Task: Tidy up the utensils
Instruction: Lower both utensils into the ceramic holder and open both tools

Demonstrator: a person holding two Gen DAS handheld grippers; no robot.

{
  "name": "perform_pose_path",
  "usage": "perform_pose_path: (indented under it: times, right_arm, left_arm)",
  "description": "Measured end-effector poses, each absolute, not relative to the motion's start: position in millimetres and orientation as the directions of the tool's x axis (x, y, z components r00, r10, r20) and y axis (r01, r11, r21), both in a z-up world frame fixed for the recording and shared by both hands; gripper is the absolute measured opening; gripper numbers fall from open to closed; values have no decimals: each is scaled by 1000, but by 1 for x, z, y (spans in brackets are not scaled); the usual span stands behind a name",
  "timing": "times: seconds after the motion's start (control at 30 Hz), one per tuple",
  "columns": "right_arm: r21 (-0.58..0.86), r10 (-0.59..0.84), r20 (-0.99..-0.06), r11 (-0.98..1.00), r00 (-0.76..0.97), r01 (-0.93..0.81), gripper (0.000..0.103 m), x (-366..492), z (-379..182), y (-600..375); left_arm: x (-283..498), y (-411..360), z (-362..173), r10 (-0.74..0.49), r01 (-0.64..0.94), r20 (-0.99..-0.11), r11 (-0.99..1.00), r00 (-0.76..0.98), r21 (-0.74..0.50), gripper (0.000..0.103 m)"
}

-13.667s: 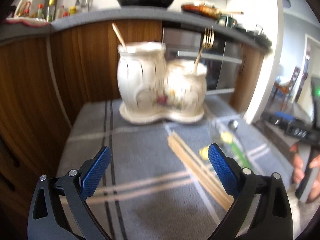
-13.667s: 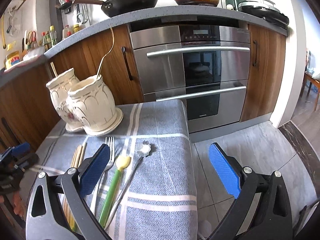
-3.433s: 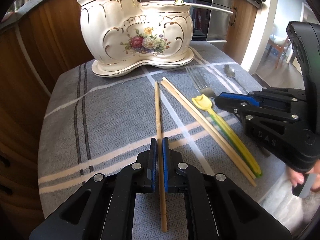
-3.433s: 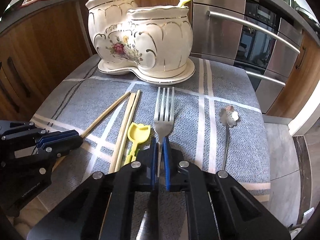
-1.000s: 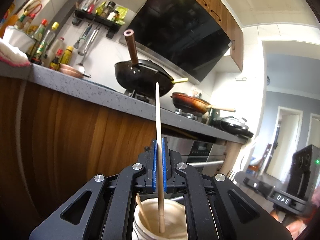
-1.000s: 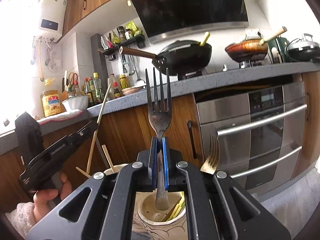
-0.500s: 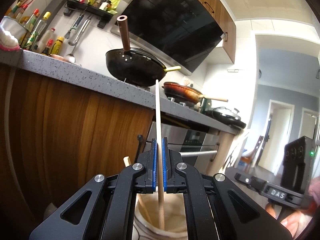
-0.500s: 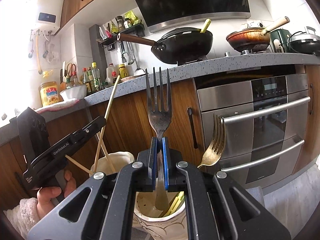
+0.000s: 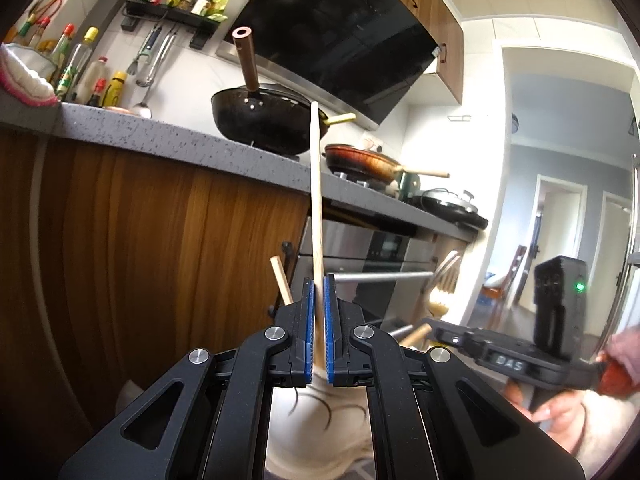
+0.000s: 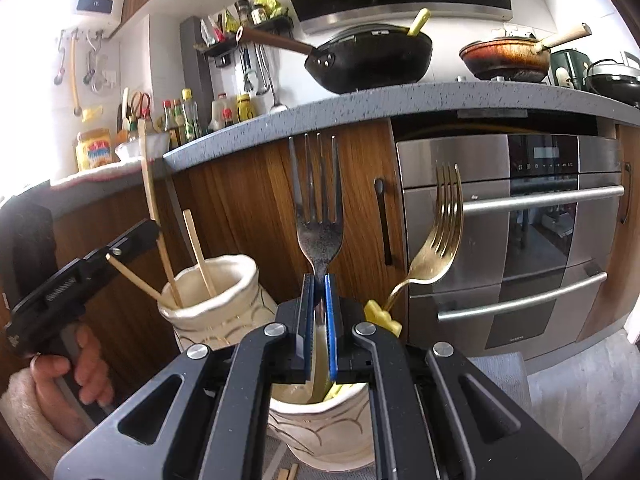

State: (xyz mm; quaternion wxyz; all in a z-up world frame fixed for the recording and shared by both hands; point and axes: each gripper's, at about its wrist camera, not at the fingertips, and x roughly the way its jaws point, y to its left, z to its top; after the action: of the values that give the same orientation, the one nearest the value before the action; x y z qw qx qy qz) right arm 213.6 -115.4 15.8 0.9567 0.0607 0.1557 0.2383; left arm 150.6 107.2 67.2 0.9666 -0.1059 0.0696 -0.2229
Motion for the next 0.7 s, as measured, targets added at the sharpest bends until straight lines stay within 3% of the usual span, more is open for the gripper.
perform_pose_path:
  times: [0.17, 0.4, 0.6, 0.7]
  right_arm:
    - [173, 467, -297, 884, 833, -434, 5, 217, 10, -111]
    - [145, 448, -345, 894, 825, -425, 5, 223, 1, -102]
    - [114, 431, -349, 901, 832, -419, 7, 221, 0, -99]
    - [120, 446, -339, 894, 828, -432, 21, 217, 3, -99]
  left_arm:
    - [146, 105, 66, -423, 394, -109, 894, 900, -216, 5]
    - [138, 108, 66, -394, 368, -110, 908, 912, -202, 17]
    - [128, 110, 63, -362, 338, -110, 923, 926, -186, 38]
    - [125, 111, 60, -351, 326, -116, 927, 929, -185, 45]
